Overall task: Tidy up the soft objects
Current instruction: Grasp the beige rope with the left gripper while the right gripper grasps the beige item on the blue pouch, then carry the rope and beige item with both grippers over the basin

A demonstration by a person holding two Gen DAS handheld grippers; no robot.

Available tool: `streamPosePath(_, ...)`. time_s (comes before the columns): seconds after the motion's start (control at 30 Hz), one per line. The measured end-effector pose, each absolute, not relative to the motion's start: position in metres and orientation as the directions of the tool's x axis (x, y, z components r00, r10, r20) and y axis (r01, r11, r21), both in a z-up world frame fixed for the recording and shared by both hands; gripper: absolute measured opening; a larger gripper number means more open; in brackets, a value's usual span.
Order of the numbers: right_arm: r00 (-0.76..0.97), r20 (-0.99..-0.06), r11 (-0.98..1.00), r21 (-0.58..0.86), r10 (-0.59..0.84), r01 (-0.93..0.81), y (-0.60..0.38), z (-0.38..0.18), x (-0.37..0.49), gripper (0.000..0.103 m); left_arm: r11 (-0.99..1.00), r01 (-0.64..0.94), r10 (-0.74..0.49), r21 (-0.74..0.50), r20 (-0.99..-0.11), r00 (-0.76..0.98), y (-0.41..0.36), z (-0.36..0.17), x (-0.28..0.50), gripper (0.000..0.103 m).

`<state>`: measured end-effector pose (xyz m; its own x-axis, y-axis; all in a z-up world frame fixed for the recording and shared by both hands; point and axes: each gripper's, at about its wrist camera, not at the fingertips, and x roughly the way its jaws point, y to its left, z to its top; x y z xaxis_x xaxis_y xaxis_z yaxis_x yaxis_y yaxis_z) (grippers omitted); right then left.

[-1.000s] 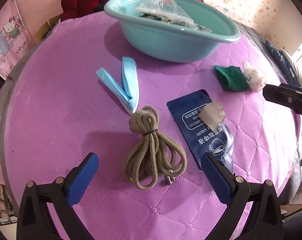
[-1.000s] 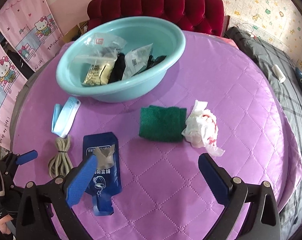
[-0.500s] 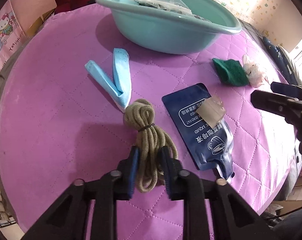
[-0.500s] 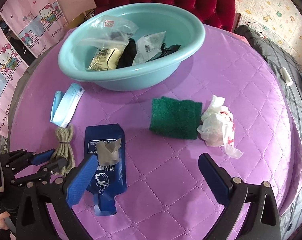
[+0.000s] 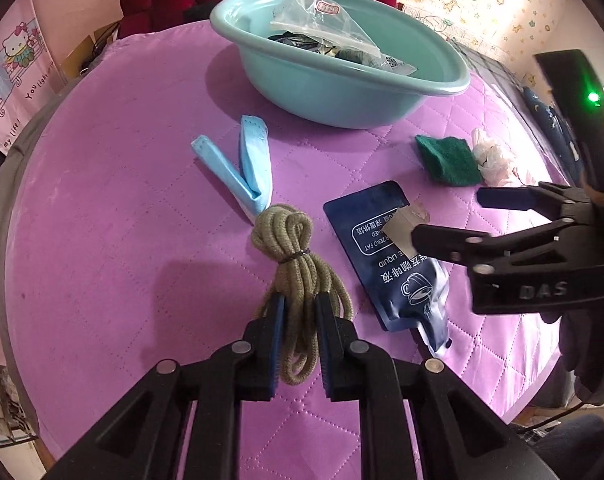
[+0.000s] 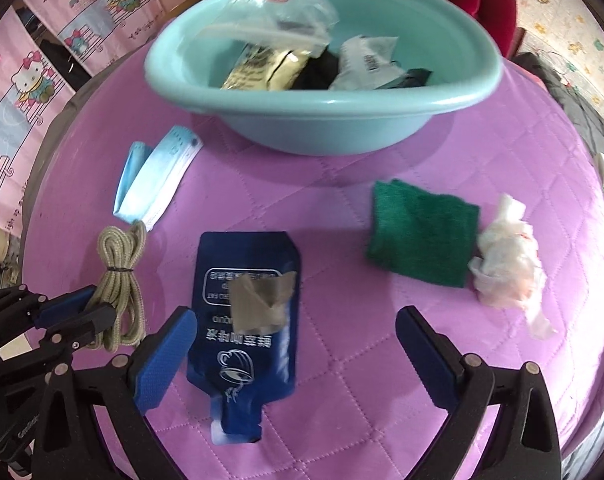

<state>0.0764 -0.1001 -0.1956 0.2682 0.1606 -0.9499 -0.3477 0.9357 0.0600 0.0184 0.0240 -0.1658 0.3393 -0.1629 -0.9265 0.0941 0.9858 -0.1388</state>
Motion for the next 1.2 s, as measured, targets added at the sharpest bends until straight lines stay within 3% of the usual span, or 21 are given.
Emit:
streamPosePath(0.13,0.239,-0.955,0.926,0.075,0.173,-0.37,-0.088,-0.206,0.081,0.082,0.987,0.078,-0.16,-0.142,-0.927,0.339,0.027,-0.167,0.016,0.017)
streamPosePath(0.23,0.218,-0.958,0.92,0.092,0.186,-0.381,-0.081,-0.212,0.083,0.063,0.988,0.071,-0.156,-0.14,-0.928,0.339,0.028,-0.167,0.016,0.017)
streamPosePath(0.33,0.204,-0.958,0.914,0.108,0.2,-0.391,-0.077,-0.216,0.08,0.031,0.988,0.072,-0.156,-0.139,-0.928,0.339,0.026,-0.168,0.016,0.017)
streamPosePath(0.37,0.207,-0.958,0.913,0.104,0.199,-0.395,-0.076,-0.216,0.079,0.014,0.987,0.073,-0.159,-0.142,-0.927,0.339,0.025,-0.169,0.016,0.017)
streamPosePath(0.4,0.214,-0.957,0.912,0.098,0.197,-0.398,-0.076,-0.215,0.079,0.005,0.987,0.075,-0.161,-0.144,-0.927,0.339,0.024,-0.169,0.016,0.017)
streamPosePath(1.2,0.273,-0.943,0.926,0.083,0.193,-0.367,-0.099,-0.166,0.042,0.005,0.972,0.153,-0.222,-0.176,-0.898,0.379,0.014,-0.127,-0.005,0.017)
